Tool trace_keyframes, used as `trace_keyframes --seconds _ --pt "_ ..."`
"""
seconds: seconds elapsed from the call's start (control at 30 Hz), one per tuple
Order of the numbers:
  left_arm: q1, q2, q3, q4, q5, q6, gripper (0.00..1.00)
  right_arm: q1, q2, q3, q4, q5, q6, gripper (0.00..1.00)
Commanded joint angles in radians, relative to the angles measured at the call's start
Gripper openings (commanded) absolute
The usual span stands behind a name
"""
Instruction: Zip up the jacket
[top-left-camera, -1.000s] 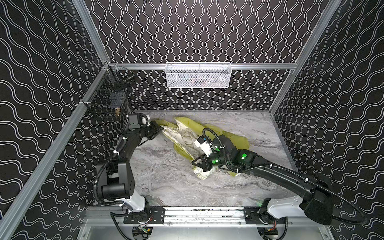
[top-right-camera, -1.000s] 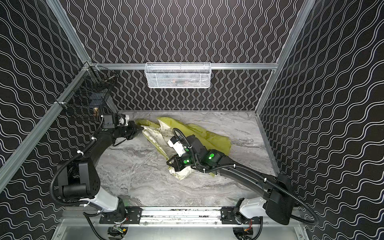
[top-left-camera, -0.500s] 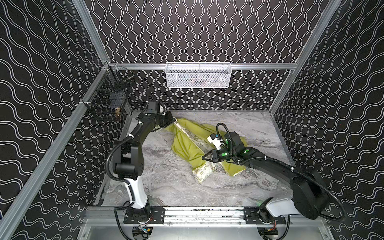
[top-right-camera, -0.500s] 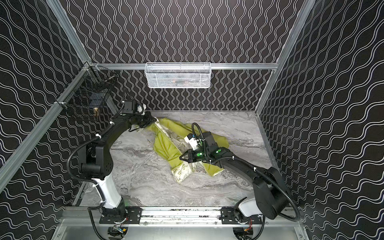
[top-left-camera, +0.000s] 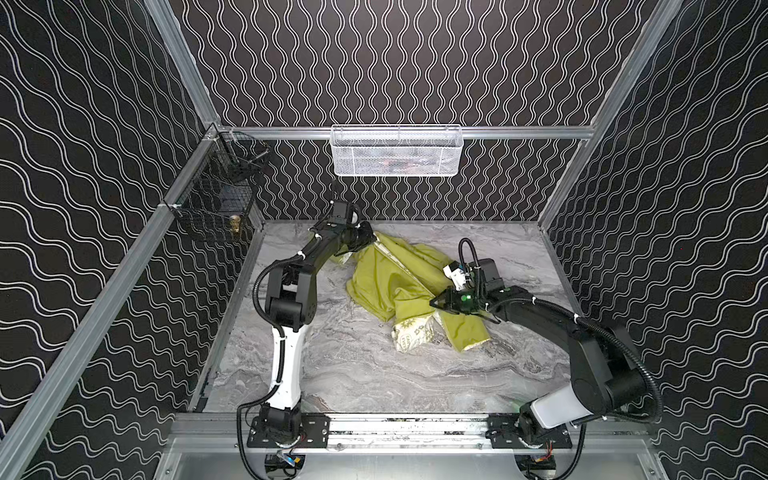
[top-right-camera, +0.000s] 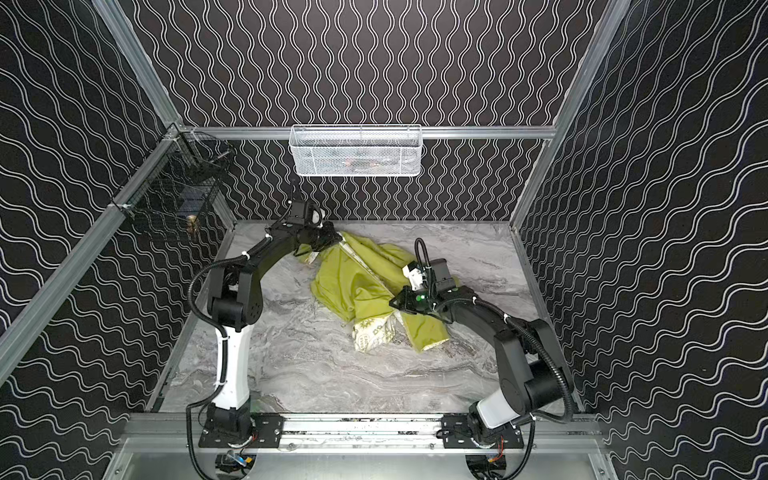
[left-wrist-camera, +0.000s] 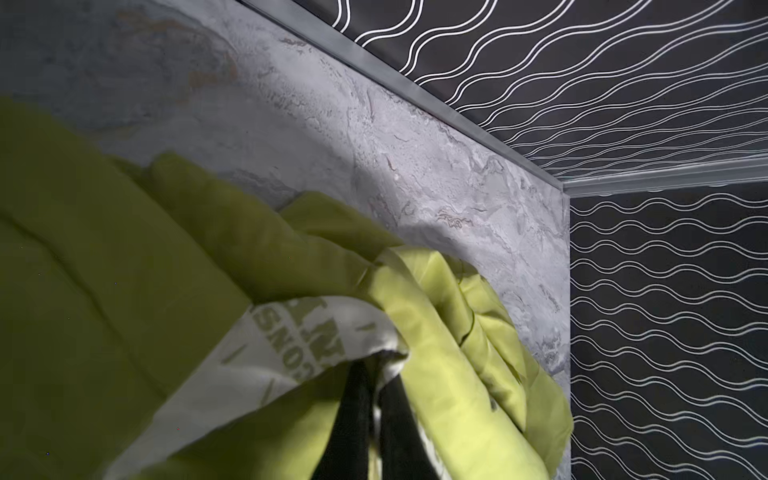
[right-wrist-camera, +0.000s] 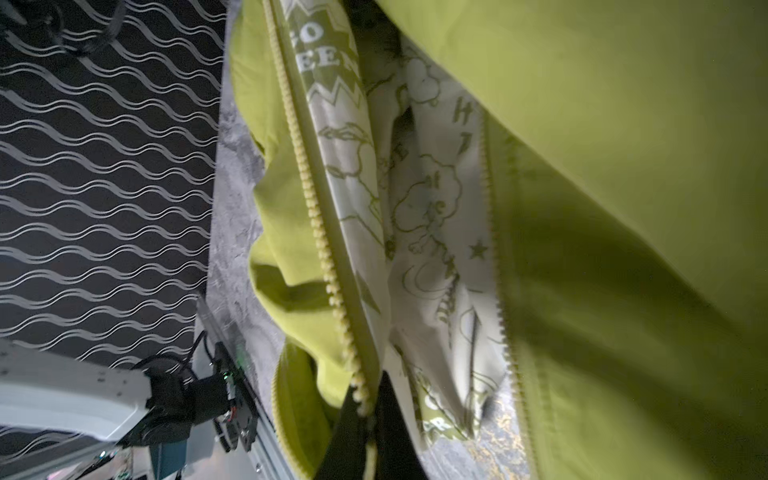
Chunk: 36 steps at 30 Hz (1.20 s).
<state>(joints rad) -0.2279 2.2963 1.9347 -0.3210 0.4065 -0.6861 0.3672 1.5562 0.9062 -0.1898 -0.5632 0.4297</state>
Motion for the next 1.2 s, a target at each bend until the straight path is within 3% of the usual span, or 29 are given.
trace_keyframes --seconds 0.0,0.13,0.27,0.37,0.6,0.9,1.17 --pt "-0.004 0.002 0.007 0.088 0.01 -0.026 0.48 -0.002 0.018 0.031 -0.156 0.166 0.005 0.24" --pt "-0.004 -0.073 -0.081 0.129 0.014 -0.002 0.57 -0.001 -0.015 0.027 -0.162 0.2 0.02 0.43" --pt "-0.004 -0.181 -0.165 0.106 -0.027 0.045 0.61 0.016 -0.069 0.046 -0.205 0.267 0.03 0.53" --pt "-0.005 -0.258 -0.217 0.064 -0.074 0.079 0.63 0.063 -0.108 0.076 -0.247 0.335 0.041 0.54" --pt "0.006 -0.439 -0.383 -0.01 -0.156 0.123 0.63 0.301 -0.111 0.192 -0.348 0.497 0.103 0.5" --pt "0.123 -0.637 -0.715 0.072 -0.034 0.075 0.61 0.549 -0.035 0.216 -0.29 0.487 0.276 0.49" --pt "0.125 -0.723 -0.934 0.161 0.033 0.048 0.59 0.678 0.15 0.281 -0.386 0.682 0.312 0.55"
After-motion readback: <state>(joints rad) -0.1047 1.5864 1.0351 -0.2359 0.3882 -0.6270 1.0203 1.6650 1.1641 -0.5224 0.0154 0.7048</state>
